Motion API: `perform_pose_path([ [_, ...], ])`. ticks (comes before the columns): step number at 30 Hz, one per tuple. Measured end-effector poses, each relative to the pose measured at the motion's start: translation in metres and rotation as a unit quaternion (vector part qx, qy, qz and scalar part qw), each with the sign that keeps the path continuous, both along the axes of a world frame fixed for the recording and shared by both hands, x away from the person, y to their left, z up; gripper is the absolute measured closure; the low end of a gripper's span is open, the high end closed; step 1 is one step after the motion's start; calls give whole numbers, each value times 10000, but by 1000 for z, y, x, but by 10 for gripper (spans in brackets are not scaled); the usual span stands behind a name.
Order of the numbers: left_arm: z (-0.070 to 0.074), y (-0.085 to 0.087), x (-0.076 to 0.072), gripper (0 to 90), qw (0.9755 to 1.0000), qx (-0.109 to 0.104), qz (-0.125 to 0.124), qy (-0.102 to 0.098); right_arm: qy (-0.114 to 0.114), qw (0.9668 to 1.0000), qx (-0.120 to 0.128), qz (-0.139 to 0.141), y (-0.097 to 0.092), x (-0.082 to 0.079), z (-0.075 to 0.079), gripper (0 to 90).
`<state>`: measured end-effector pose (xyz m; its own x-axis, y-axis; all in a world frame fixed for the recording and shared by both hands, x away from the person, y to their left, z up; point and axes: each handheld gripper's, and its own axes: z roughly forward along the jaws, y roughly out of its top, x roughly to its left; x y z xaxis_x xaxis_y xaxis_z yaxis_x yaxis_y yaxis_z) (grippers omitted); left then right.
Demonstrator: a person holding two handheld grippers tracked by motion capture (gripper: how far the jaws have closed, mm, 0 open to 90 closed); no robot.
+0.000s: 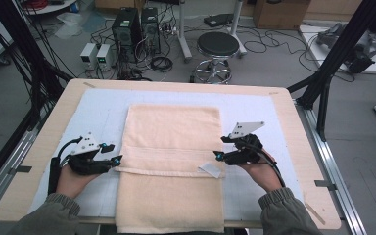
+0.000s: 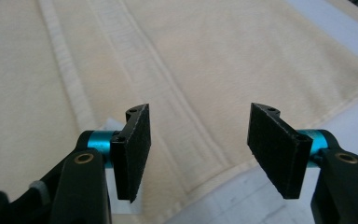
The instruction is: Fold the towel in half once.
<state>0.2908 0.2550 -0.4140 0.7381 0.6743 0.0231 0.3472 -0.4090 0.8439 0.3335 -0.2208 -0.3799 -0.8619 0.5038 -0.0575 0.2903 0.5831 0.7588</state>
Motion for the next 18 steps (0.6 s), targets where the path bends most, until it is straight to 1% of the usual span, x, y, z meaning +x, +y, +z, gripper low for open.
perform_pose_path([
  [2, -3, 1, -7, 474, 10000, -33, -73, 8, 19, 10000, 12, 65, 4, -8, -4, 392],
  [4, -5, 2, -15, 473, 9999, -11, -135, 53, 43, 9998, 36, 197, 8, -15, -10, 393],
  [6, -7, 4, -22, 473, 9997, 22, -210, 94, 19, 9995, -30, 313, 13, -22, -15, 393],
  [7, -9, 5, -26, 474, 9996, 50, -231, 120, 22, 9994, -14, 346, 15, -26, -17, 394],
  [8, -11, 6, -30, 475, 9996, 24, -227, 141, 42, 9992, -36, 387, 16, -28, -19, 394],
  [11, -17, 9, -39, 486, 9991, 16, -331, 253, 59, 9988, -97, 467, 21, -33, -26, 394],
  [13, -22, 9, -42, 509, 9979, -69, -449, 451, 78, 9986, -85, 510, 23, -35, -30, 393],
  [14, -26, 8, -44, 523, 9968, -122, -529, 583, 89, 9986, -82, 517, 23, -36, -31, 393],
  [15, -28, 6, -45, 523, 9959, -160, -607, 657, 96, 9984, -105, 556, 25, -37, -33, 393],
  [18, -33, -1, -46, 561, 9934, -106, -814, 806, 115, 9979, -142, 628, 28, -39, -36, 393],
])
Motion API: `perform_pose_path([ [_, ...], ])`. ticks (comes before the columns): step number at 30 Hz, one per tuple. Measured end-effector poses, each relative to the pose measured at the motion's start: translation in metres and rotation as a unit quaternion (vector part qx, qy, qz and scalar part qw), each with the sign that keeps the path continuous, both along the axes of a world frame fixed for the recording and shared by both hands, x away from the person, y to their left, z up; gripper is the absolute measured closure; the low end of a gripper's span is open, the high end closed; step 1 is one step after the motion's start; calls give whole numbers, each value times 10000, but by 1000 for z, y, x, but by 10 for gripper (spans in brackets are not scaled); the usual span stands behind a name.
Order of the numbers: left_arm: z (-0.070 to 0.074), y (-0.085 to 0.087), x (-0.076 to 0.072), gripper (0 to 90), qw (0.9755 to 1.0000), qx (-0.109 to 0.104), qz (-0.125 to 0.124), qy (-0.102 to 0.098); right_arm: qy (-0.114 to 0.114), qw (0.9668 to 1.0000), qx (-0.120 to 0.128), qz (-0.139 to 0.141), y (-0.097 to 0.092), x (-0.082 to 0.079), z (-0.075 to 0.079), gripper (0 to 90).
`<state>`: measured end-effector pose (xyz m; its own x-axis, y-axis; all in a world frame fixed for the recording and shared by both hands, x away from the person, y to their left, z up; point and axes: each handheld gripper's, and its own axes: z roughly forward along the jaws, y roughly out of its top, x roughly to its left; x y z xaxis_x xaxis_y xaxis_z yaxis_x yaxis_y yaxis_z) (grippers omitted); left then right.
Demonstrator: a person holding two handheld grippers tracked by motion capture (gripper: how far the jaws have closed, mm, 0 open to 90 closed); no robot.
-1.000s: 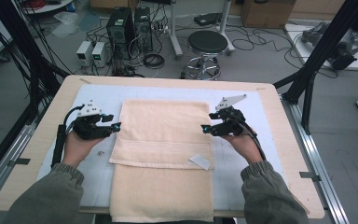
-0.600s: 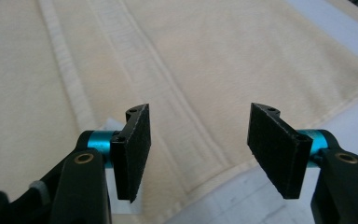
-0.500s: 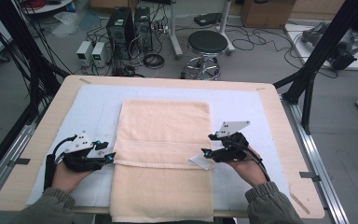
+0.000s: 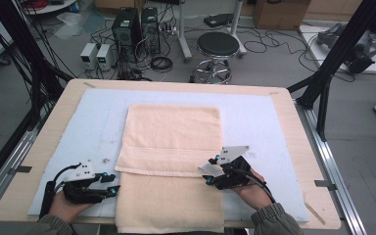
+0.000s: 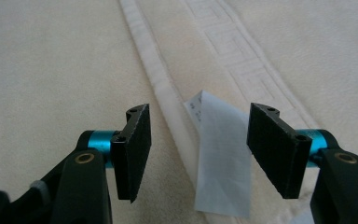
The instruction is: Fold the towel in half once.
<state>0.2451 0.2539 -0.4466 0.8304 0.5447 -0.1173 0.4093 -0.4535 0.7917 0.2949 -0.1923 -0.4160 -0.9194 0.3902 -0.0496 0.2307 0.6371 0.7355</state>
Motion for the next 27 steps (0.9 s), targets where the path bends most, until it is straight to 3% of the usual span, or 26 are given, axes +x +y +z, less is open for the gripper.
perform_pose_path([
  [2, 0, -3, 2, 595, 10000, -13, -71, 40, -9, 10000, -20, 52, 3, -1, -1, 393],
  [5, 2, -8, 5, 706, 9995, -8, -238, 185, 2, 9999, -94, 120, 6, -1, -3, 394],
  [9, 6, -16, 9, 856, 9993, -26, -302, 207, 87, 9998, -155, 116, 6, 2, -9, 393],
  [13, 15, -23, 9, 872, 9996, -25, -252, 90, 76, 9993, -331, 160, 8, 4, -14, 394],
  [18, 31, -46, 16, 874, 9992, -15, -379, -127, 93, 9993, -340, 111, 7, 6, -15, 394],
  [23, 32, -73, 30, 874, 9987, 56, -494, -115, 71, 9993, -367, 90, 5, 7, -15, 394],
  [27, 21, -87, 35, 855, 9969, 403, -672, 96, 54, 9993, -364, 97, 4, 9, -16, 391],
])
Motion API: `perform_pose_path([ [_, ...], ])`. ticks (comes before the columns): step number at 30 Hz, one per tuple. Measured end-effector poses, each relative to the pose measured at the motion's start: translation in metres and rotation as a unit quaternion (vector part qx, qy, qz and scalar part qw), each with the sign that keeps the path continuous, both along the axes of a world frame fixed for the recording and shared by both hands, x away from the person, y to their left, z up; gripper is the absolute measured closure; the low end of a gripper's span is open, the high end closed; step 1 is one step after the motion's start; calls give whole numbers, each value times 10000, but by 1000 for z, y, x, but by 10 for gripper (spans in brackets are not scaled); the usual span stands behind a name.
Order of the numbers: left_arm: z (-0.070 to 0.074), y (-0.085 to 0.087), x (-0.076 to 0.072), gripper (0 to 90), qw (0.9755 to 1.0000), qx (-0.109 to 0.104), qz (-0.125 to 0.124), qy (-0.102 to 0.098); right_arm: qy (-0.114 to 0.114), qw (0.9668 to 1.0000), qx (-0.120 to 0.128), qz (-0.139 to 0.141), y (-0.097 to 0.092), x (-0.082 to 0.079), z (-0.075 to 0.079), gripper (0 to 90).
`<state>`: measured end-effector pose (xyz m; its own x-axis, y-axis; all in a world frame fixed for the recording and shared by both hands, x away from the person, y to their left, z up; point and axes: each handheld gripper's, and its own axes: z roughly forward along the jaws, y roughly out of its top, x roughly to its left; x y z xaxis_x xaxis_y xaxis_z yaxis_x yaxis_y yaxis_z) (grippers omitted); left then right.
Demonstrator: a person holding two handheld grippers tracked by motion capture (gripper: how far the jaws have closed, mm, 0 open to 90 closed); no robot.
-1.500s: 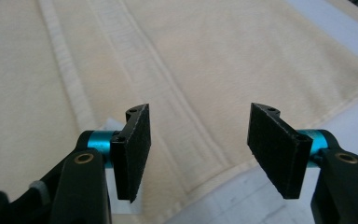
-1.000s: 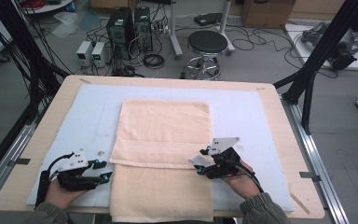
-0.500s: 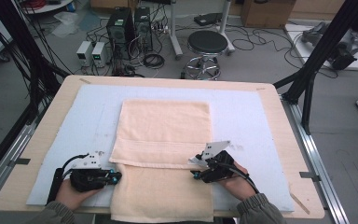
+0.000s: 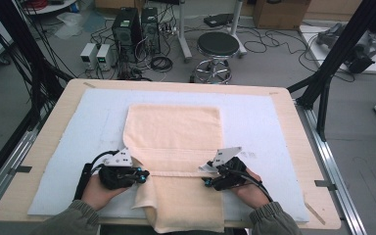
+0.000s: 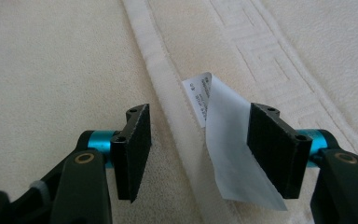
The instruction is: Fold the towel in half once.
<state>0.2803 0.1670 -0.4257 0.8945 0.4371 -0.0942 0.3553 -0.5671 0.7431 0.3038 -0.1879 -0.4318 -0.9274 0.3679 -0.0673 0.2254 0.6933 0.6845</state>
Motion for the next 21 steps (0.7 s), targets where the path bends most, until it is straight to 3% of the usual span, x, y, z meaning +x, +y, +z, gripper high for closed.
perform_pose_path([
  [3, -5, 1, -4, 757, 10000, 32, -70, -22, 11, 10000, -19, 13, 0, -1, 0, 391],
  [5, -6, 2, -6, 754, 9999, 64, -72, -98, 1, 10000, -24, 10, 0, 0, 0, 391],
  [9, -6, 0, -10, 857, 9993, 201, -95, -290, -2, 10000, -22, 0, 1, 0, 0, 389],
  [12, -2, 4, -13, 885, 9992, 246, -87, -310, 0, 10000, -13, -16, 0, 0, 0, 385],
  [15, 5, 17, -23, 891, 9989, 279, -87, -372, -17, 10000, -12, 3, 0, 0, 0, 382],
  [19, 20, 56, -42, 891, 9984, 384, 6, -423, -6, 10000, -5, -3, 0, 0, 0, 379],
  [21, 27, 70, -48, 880, 9987, 280, 48, -413, -5, 10000, -3, -22, 0, 0, 1, 378],
])
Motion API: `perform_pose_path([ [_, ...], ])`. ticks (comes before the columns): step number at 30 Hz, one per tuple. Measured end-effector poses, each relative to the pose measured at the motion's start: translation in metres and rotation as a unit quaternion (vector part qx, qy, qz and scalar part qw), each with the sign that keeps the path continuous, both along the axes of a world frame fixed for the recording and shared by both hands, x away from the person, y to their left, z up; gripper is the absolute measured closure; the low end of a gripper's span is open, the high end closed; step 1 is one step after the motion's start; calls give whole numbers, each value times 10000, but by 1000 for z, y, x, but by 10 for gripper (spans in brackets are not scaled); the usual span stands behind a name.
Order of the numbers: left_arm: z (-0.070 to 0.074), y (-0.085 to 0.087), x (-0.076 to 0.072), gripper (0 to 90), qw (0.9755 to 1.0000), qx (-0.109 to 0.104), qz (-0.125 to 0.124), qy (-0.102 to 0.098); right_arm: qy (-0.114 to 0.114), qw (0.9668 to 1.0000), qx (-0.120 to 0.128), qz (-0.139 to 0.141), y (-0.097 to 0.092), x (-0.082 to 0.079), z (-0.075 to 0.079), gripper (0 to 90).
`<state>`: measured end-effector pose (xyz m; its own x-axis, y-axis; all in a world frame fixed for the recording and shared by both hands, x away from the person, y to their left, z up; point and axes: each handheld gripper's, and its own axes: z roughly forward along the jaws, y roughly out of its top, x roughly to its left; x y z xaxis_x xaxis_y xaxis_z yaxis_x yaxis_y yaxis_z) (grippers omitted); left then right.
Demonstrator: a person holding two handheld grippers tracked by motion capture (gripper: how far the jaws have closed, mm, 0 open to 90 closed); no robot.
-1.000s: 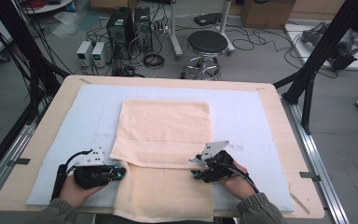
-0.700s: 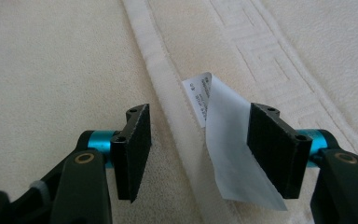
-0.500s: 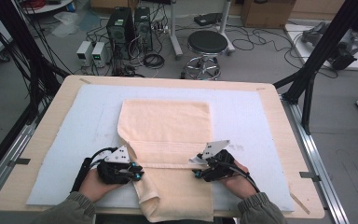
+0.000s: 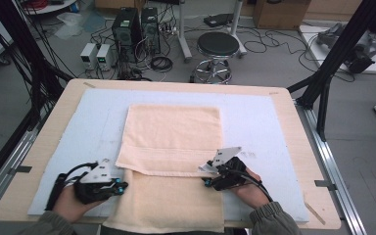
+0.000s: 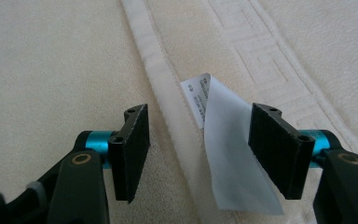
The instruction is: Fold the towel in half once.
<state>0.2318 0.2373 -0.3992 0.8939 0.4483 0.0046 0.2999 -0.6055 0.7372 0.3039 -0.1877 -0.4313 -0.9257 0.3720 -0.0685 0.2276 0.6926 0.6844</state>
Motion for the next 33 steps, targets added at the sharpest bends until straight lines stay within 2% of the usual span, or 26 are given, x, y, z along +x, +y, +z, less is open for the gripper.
perform_pose_path([
  [2, 4, 8, -2, 767, 10000, -21, 75, -2, -40, 10000, 27, 6, 0, 0, 1, 378],
  [4, 4, 11, 0, 741, 9998, -63, 184, -55, -93, 9999, 101, -24, -1, -1, 3, 379],
  [6, -1, 9, 4, 726, 9996, -100, 254, -27, -63, 9998, 158, -58, -3, 0, 5, 387],
  [9, -19, 5, 15, 726, 9993, 16, 365, 98, -37, 9999, 153, -55, -3, 1, 4, 394],
  [12, -33, 6, 23, 707, 9982, -64, 528, 289, -34, 9999, 116, -37, -2, 1, 3, 393],
  [15, -37, 2, 26, 688, 9979, -194, 539, 310, -21, 9999, 89, -41, -3, 2, 2, 393],
  [17, -37, -6, 27, 685, 9984, -111, 482, 257, 0, 10000, 90, -44, -2, 3, 1, 393],
  [19, -37, -13, 27, 695, 9990, -3, 427, 133, -20, 10000, 81, -34, -2, 3, 1, 392],
  [20, -37, -15, 26, 716, 9991, 0, 399, 139, -14, 10000, 76, -22, -1, 3, 1, 392],
  [23, -37, -19, 22, 851, 9993, 47, 358, 50, -25, 10000, 50, -27, -1, 3, 1, 391],
  [26, -35, -19, 20, 873, 9988, 166, 454, 10, -14, 10000, 60, -27, -1, 3, 1, 391],
  [29, -30, -11, 14, 876, 9982, 244, 555, -42, -24, 10000, 53, -15, -1, 3, 1, 391],
  [33, -16, 13, 5, 879, 9968, 351, 707, -155, -4, 10000, 49, -22, -1, 4, 0, 389],
])
